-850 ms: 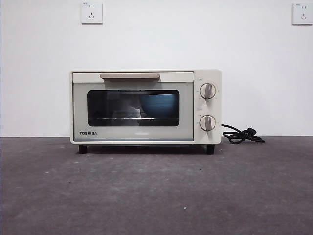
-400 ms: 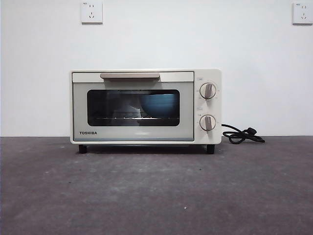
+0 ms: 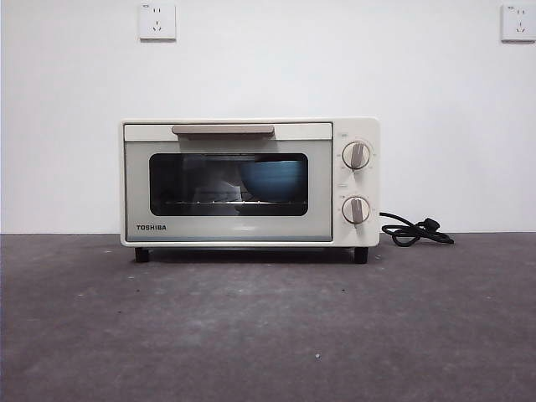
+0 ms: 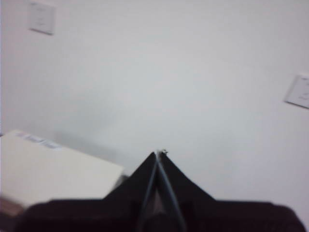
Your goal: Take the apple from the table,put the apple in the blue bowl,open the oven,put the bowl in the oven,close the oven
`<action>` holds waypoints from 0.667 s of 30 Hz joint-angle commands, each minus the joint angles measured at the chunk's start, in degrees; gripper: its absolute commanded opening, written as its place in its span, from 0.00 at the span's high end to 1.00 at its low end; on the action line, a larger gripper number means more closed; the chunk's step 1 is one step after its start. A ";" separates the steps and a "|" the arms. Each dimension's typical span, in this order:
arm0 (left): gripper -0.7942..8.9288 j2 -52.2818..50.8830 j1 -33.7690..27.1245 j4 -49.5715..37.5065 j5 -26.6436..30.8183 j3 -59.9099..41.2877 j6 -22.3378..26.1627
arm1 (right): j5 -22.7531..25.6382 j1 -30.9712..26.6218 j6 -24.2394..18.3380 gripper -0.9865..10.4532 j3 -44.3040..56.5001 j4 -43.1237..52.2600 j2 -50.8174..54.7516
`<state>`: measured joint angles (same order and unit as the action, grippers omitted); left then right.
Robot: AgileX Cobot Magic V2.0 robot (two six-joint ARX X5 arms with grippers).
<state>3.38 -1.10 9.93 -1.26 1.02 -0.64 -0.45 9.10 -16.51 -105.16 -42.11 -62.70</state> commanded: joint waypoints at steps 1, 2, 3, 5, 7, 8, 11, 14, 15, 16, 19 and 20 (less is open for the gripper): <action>0.92 0.02 0.02 -0.42 -0.26 -0.59 -0.24 | 0.00 -1.64 0.02 0.91 14.56 9.35 5.70; 0.92 0.02 0.02 -0.42 -0.26 -0.59 -0.22 | -0.13 -2.25 0.02 0.91 19.26 12.52 7.80; 0.92 0.02 0.02 -0.42 -0.26 -0.59 -0.24 | -0.17 -3.19 0.00 0.91 25.73 16.81 10.73; 0.92 0.02 0.02 -0.42 -0.26 -0.59 -0.22 | -0.17 -4.72 0.15 0.91 35.58 23.43 15.37; 0.92 0.02 0.02 -0.42 -0.26 -0.59 -0.22 | -0.17 -6.40 1.88 0.91 46.80 30.67 20.74; 0.92 0.02 0.02 -0.42 -0.26 -0.59 -0.22 | -0.17 -7.15 2.89 0.91 51.39 33.48 22.97; 0.92 0.02 0.02 -0.42 -0.26 -0.59 -0.22 | -0.17 -9.25 6.51 0.91 65.13 40.17 30.21; 0.92 0.02 0.02 -0.42 -0.26 -0.59 -0.22 | -0.15 -11.02 9.14 0.91 76.24 43.19 36.83; 0.92 0.02 0.02 -0.42 -0.26 -0.59 -0.22 | -0.17 -11.58 9.73 0.91 79.97 43.82 39.32; 0.92 0.02 0.02 -0.42 -0.26 -0.59 -0.22 | -0.15 -12.02 10.32 0.91 82.55 44.19 41.11; 0.92 0.02 0.02 -0.42 -0.26 -0.59 -0.22 | -0.15 -13.77 11.47 0.91 89.77 45.27 46.73; 0.92 0.02 0.02 -0.42 -0.26 -0.59 -0.24 | -0.17 -14.25 12.09 0.91 91.45 45.31 48.39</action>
<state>3.38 -1.10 9.91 -1.26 1.02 -0.64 -0.49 -4.95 -6.39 -14.79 1.91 -15.33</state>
